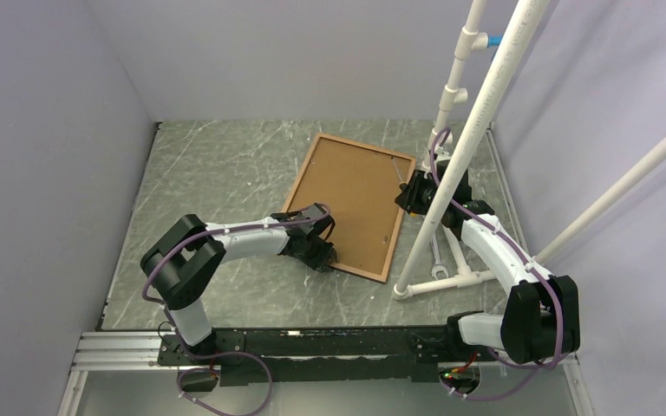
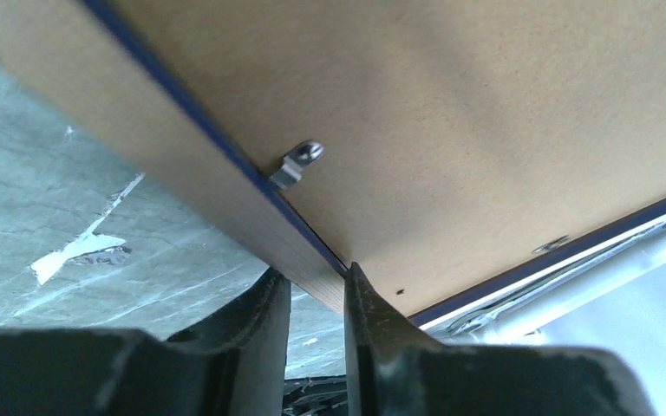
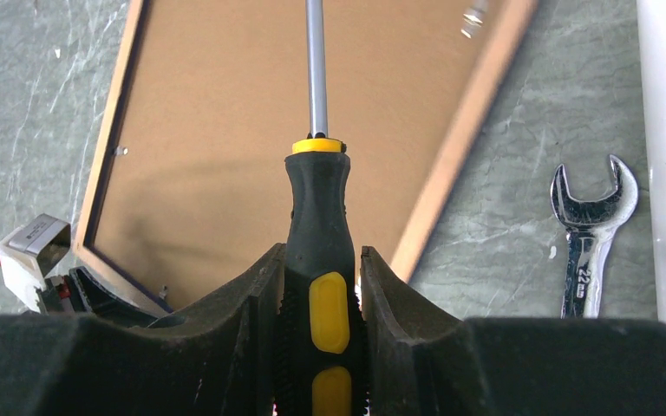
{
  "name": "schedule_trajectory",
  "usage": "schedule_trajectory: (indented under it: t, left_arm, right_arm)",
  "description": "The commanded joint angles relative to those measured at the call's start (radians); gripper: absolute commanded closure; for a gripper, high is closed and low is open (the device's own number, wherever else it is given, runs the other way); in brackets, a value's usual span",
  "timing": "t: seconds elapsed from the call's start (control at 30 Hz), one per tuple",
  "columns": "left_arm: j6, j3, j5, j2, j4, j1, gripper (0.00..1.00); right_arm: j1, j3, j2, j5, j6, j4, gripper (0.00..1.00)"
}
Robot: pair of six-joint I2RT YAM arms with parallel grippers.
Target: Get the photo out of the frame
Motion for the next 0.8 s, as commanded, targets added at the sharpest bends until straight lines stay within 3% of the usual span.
schedule_trajectory:
  t: [0.0, 0.17, 0.43, 0.6, 0.77]
  left_arm:
    - [-0.063, -0.008, -0.056, 0.002, -0.186, -0.004, 0.79]
    - [0.117, -0.098, -0.138, -0.034, -0.262, 0.037, 0.89]
    - [0.529, -0.29, -0.214, -0.175, -0.227, 0.305, 0.91]
    - [0.905, -0.246, -0.216, -0.191, -0.188, 0.371, 1.0]
    - [1.104, -0.227, -0.284, -0.208, -0.196, 0.387, 1.0]
  right_arm:
    - [0.006, 0.001, -0.012, -0.002, -0.003, 0.057, 1.0]
    - [0.006, -0.001, -0.016, 0.006, -0.005, 0.055, 1.0]
    - [0.008, 0.008, 0.0, 0.017, -0.009, 0.044, 1.0]
    - [0.008, 0.011, 0.006, 0.027, -0.011, 0.045, 1.0]
    - [0.009, 0.011, 0.007, 0.037, -0.014, 0.042, 1.0]
